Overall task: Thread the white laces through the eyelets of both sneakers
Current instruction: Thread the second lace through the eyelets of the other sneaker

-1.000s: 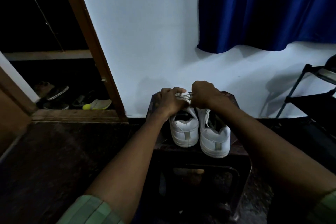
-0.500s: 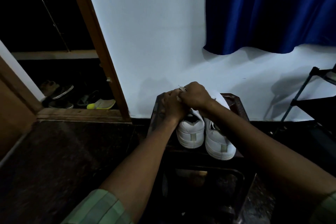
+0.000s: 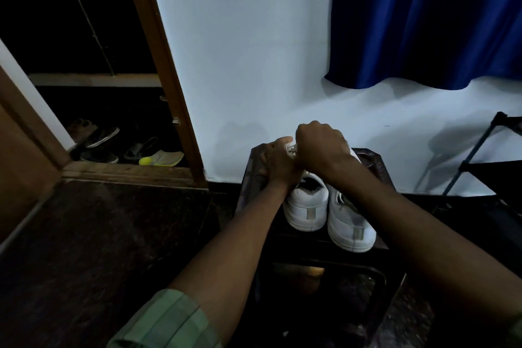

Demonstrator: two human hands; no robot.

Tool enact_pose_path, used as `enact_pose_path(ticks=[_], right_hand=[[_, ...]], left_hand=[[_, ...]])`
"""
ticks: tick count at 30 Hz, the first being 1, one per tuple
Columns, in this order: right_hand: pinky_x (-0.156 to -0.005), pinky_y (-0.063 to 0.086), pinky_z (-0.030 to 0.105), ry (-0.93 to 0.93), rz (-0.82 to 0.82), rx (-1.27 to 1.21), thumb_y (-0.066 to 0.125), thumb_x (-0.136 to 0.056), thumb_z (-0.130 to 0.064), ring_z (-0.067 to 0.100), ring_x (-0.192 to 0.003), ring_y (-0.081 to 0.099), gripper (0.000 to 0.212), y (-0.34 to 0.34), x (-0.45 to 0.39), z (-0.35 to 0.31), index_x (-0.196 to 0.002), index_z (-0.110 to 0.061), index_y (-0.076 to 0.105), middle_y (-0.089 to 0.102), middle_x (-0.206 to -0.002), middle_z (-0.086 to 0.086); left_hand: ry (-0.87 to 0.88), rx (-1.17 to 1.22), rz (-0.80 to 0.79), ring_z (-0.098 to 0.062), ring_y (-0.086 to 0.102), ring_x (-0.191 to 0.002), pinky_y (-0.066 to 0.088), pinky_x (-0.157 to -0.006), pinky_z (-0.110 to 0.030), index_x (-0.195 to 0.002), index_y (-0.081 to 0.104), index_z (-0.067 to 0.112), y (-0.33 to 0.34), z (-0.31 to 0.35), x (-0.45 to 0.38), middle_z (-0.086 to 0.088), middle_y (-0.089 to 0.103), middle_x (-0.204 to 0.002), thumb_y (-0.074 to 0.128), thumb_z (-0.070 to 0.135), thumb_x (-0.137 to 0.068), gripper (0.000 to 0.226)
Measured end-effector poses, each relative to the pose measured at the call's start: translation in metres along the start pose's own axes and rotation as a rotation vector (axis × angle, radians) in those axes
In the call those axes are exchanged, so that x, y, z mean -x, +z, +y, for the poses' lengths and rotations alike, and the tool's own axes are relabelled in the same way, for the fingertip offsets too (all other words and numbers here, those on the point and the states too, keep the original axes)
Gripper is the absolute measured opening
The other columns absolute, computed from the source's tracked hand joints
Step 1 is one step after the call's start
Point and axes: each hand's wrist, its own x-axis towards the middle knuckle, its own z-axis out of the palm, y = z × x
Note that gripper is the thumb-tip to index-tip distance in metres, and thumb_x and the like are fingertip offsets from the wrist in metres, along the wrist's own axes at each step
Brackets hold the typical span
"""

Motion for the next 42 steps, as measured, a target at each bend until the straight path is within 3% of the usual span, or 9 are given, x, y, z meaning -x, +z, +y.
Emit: enact_pose_path(ticks=[7, 11, 16, 21, 25, 29, 38, 40, 42], right_hand=[[-0.068, 0.036, 0.034, -0.024, 0.065, 0.097, 0.062, -0.095, -0.034, 0.035, -0.085, 0.065, 0.023, 0.004, -0.004, 0.002, -0.090, -0.012, 0.063, 0.063, -0.090, 0.010], [-0.064, 0.033, 0.034, -0.049, 0.035, 0.017, 0.063, -0.084, -0.024, 0.035, -0.069, 0.047, 0.018, 0.000, -0.007, 0.010, -0.076, -0.013, 0.051, 0.039, -0.067, 0.004], [-0.061, 0.030, 0.035, -0.100, 0.115, 0.107, 0.059, -0.085, -0.017, 0.037, -0.066, 0.046, 0.009, 0.001, -0.012, 0.021, -0.077, -0.014, 0.056, 0.065, -0.084, 0.014], [-0.059, 0.029, 0.035, -0.170, 0.128, 0.100, 0.059, -0.083, -0.016, 0.037, -0.063, 0.042, 0.007, 0.002, -0.017, 0.030, -0.083, -0.012, 0.064, 0.065, -0.082, 0.014], [-0.058, 0.028, 0.034, -0.241, 0.159, 0.092, 0.058, -0.081, -0.019, 0.041, -0.066, 0.054, 0.011, 0.004, -0.017, 0.029, -0.088, -0.013, 0.066, 0.068, -0.083, 0.011], [-0.056, 0.034, 0.034, -0.155, 0.205, -0.068, 0.055, -0.078, -0.017, 0.043, -0.067, 0.056, 0.011, 0.008, -0.015, 0.032, -0.082, -0.014, 0.065, 0.063, -0.072, 0.010], [-0.069, 0.039, 0.034, 0.183, -0.053, -0.201, 0.077, -0.085, -0.018, 0.030, -0.077, 0.052, 0.026, 0.002, -0.023, 0.042, -0.085, -0.006, 0.053, 0.055, -0.083, 0.009], [-0.065, 0.039, 0.032, 0.166, -0.127, -0.247, 0.077, -0.085, -0.020, 0.029, -0.077, 0.054, 0.027, 0.003, -0.024, 0.039, -0.083, -0.007, 0.053, 0.060, -0.086, 0.014], [-0.050, 0.038, 0.026, 0.185, -0.195, -0.571, 0.071, -0.091, -0.022, 0.027, -0.062, 0.053, 0.025, 0.000, -0.026, 0.036, -0.082, -0.005, 0.056, 0.059, -0.073, 0.013]], left_hand=[[0.017, -0.048, -0.032, -0.037, 0.062, -0.102, 0.047, -0.088, -0.042, -0.088, 0.064, 0.020, 0.016, -0.016, -0.013, -0.010, 0.072, -0.103, 0.041, 0.055, -0.072, 0.045], [-0.028, -0.019, 0.017, -0.029, 0.066, -0.103, 0.052, -0.092, -0.045, -0.098, 0.066, 0.027, 0.042, -0.037, -0.030, 0.003, 0.072, -0.103, 0.053, 0.072, -0.066, 0.057], [-0.166, 0.183, 0.008, -0.028, 0.053, -0.127, 0.050, -0.103, -0.046, -0.128, 0.058, 0.032, 0.021, -0.016, -0.006, -0.003, 0.058, -0.133, 0.074, 0.051, -0.047, 0.084], [-0.203, 0.198, 0.000, -0.029, 0.053, -0.127, 0.051, -0.102, -0.049, -0.128, 0.058, 0.031, 0.019, -0.011, -0.004, -0.006, 0.056, -0.134, 0.072, 0.045, -0.044, 0.086], [-0.196, 0.200, -0.003, -0.027, 0.056, -0.126, 0.049, -0.102, -0.033, -0.131, 0.060, 0.023, 0.017, -0.010, -0.002, -0.009, 0.060, -0.132, 0.069, 0.046, -0.046, 0.088], [-0.187, 0.207, -0.008, -0.030, 0.048, -0.132, 0.046, -0.106, -0.040, -0.132, 0.061, 0.023, 0.010, -0.003, 0.003, -0.010, 0.054, -0.137, 0.083, 0.032, -0.060, 0.076], [-0.158, 0.142, -0.028, -0.029, 0.033, -0.138, 0.038, -0.108, -0.036, -0.137, 0.059, 0.023, 0.009, -0.007, 0.001, -0.010, 0.041, -0.146, 0.085, 0.022, -0.072, 0.070], [-0.158, 0.128, -0.023, -0.029, 0.034, -0.138, 0.036, -0.108, -0.035, -0.136, 0.059, 0.024, 0.009, -0.006, 0.001, -0.010, 0.042, -0.145, 0.085, 0.023, -0.071, 0.070], [-0.156, 0.125, -0.025, -0.029, 0.036, -0.138, 0.033, -0.103, -0.030, -0.136, 0.059, 0.023, 0.009, -0.005, 0.001, -0.010, 0.044, -0.144, 0.086, 0.025, -0.071, 0.070]])
